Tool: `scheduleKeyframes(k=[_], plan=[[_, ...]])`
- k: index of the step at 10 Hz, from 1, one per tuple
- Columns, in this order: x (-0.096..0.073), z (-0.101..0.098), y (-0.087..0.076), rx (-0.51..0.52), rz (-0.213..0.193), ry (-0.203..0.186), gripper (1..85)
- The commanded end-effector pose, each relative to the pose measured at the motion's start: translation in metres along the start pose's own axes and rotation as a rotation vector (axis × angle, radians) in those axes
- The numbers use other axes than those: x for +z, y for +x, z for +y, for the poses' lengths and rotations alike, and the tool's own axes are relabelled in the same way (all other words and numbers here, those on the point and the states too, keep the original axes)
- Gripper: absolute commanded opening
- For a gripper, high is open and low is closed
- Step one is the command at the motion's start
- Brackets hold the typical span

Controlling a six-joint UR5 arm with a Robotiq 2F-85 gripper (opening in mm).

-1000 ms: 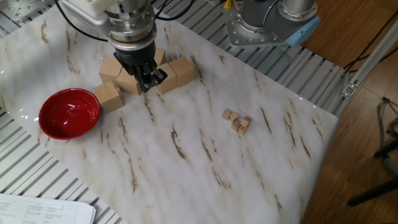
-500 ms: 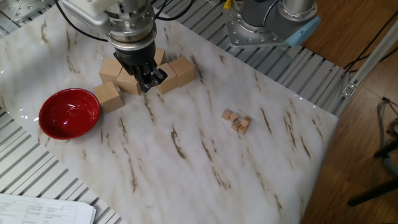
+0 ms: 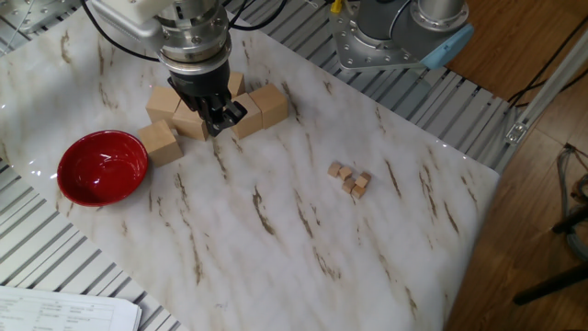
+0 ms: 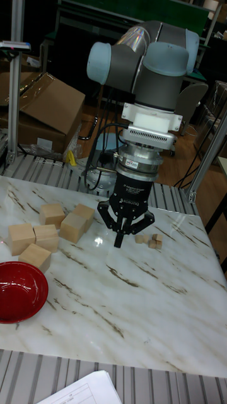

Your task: Stack the blocks into a pyramid shape

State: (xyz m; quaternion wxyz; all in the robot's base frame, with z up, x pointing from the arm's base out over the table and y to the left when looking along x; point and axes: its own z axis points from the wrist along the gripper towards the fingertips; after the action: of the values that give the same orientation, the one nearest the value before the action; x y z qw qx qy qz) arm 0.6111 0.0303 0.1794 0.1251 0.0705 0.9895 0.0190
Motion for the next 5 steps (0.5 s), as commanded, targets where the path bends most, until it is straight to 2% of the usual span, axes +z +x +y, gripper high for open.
scheduleKeyframes(k=[1,2,4,5], plan=[[0.002,0.013,-0.005,0.037,-0.033,-0.022,1.0],[0.001,0.016,0.005,0.044,0.004,-0.033,1.0],[-0.004,0.016,0.010,0.042,0.026,-0.036,1.0],[-0.004,0.019,0.008,0.052,0.018,-0.050,1.0]])
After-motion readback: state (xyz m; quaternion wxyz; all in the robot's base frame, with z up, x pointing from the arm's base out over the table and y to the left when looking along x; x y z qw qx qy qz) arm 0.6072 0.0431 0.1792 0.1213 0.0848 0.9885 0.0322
